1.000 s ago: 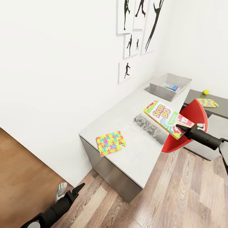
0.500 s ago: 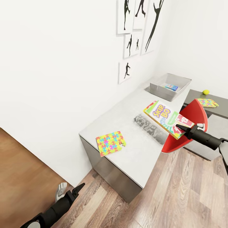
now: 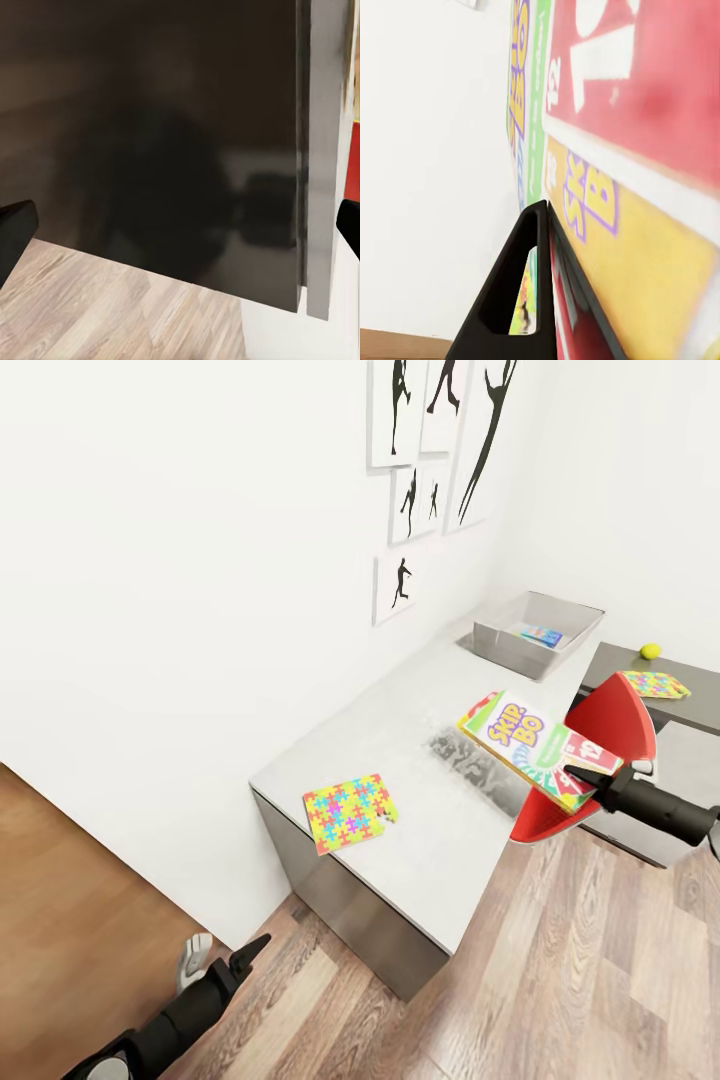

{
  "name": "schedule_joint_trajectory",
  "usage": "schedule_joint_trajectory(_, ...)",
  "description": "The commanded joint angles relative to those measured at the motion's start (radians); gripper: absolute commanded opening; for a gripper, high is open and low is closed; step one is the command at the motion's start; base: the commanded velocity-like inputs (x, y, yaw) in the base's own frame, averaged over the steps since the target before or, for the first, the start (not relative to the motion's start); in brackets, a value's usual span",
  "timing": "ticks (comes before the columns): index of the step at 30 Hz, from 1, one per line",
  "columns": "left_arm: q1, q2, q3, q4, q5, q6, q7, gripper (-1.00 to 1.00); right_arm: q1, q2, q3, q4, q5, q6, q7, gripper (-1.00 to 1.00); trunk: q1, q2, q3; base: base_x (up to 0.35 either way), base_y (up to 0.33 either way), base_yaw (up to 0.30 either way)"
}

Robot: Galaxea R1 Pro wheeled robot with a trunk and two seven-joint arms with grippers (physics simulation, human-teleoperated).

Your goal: Put all the toys in the child's room - the three board games (two on the bed and one on the table), the two jigsaw puzzles on the table, and the tennis ball on the table - inside the toy box on the table in the child's room.

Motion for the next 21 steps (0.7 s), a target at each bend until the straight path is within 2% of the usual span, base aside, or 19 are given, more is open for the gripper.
schedule_joint_trajectory(1, 0.0, 0.001, 0.001, -0.001, 0.005, 0.007, -0.002, 1.0, 0.005, -0.001, -0.001, -0.001, -0.001, 0.005, 0.002, -1.0, 0.0, -0.001, -0.001, 0.0, 0.0, 0.0)
schedule_joint_trajectory(6, 0.0, 0.003, 0.0, -0.001, 0.004, 0.006, -0.006, 1.0, 0.034, -0.001, 0.002, -0.003, 0.0, 0.006, -0.001, -1.0, 0.0, -0.001, -0.001, 0.0, 0.0, 0.0)
schedule_joint_trajectory(7, 0.0, 0.002, 0.001, -0.001, 0.004, 0.006, -0.007, 1.0, 0.055, -0.002, 0.002, -0.004, 0.001, 0.007, -0.001, -1.0, 0.0, -0.001, -0.001, 0.0, 0.0, 0.0)
schedule_joint_trajectory(21, 0.001, 0.0, 0.001, 0.001, 0.001, 0.006, -0.009, 1.0, 0.058, -0.003, 0.004, -0.005, 0.0, 0.009, 0.002, -1.0, 0.0, -0.001, -0.001, 0.0, 0.0, 0.0)
